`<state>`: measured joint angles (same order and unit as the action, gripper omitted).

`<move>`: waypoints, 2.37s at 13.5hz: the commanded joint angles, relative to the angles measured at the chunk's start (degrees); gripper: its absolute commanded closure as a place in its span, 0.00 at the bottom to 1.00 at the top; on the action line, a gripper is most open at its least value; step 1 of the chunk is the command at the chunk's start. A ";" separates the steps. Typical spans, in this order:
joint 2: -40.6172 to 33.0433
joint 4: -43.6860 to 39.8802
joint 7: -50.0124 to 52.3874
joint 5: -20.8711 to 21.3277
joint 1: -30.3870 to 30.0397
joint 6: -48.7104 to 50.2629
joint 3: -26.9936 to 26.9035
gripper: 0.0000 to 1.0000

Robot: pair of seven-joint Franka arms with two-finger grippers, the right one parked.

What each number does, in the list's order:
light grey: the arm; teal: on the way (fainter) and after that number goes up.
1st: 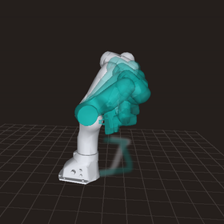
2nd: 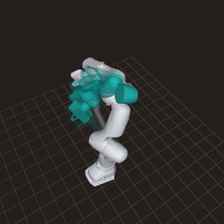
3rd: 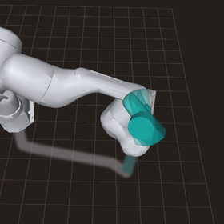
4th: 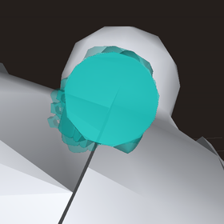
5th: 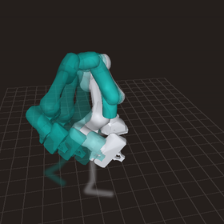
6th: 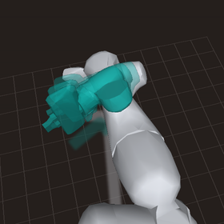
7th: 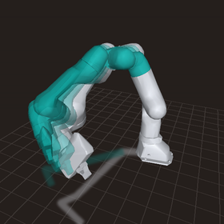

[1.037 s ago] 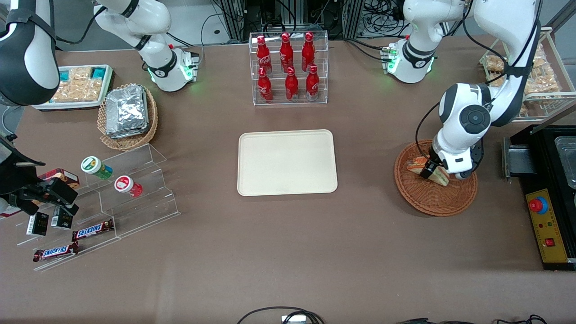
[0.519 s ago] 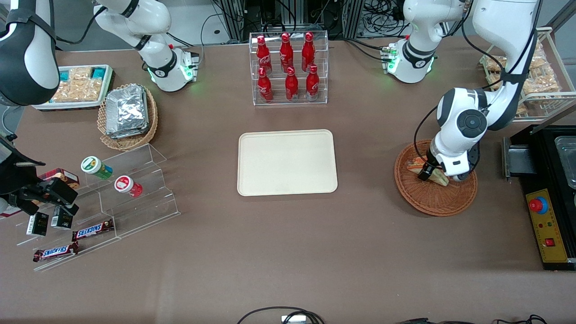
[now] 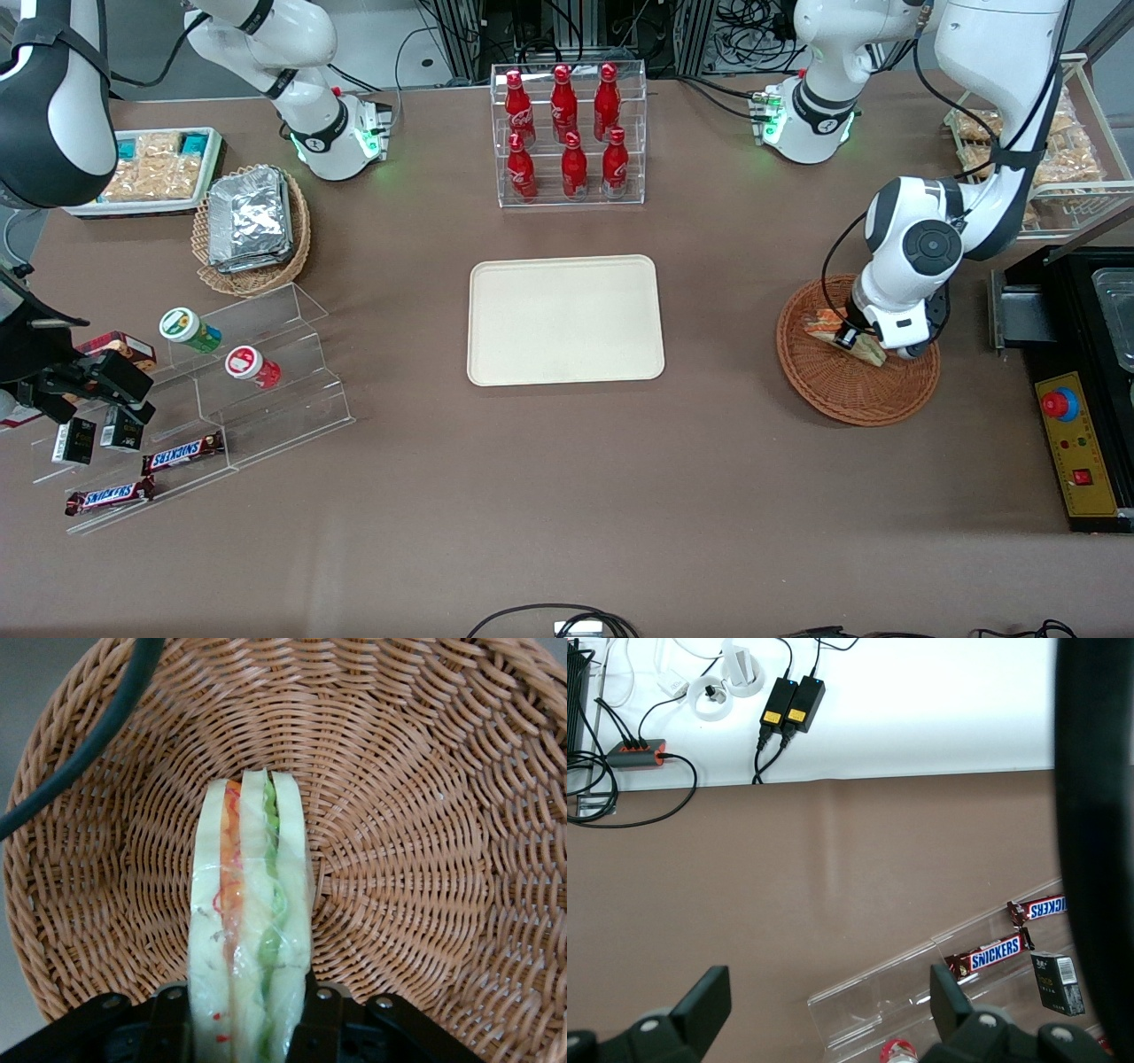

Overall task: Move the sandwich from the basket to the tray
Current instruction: 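Lift the sandwich and carry it over the cream tray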

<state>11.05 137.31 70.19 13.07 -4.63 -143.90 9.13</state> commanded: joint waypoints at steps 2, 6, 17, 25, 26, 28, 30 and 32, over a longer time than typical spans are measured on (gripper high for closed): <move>-2.25 -0.37 0.48 1.61 -0.03 1.94 -0.17 1.00; -3.31 -11.24 -3.55 1.35 0.67 17.82 0.36 1.00; 1.69 -29.38 -12.61 0.56 1.11 28.06 15.72 1.00; 8.90 -32.63 -17.36 8.82 16.39 25.52 17.94 1.00; 9.95 -32.72 -17.54 8.91 18.32 25.25 17.94 1.00; 12.15 -32.72 -17.72 8.99 21.40 23.16 17.85 1.00; 14.52 -32.81 -17.63 9.08 24.47 20.96 17.85 1.00; 16.89 -32.55 -17.63 9.17 26.16 19.02 17.85 1.00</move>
<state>25.20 106.26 53.48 21.16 19.83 -123.59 27.50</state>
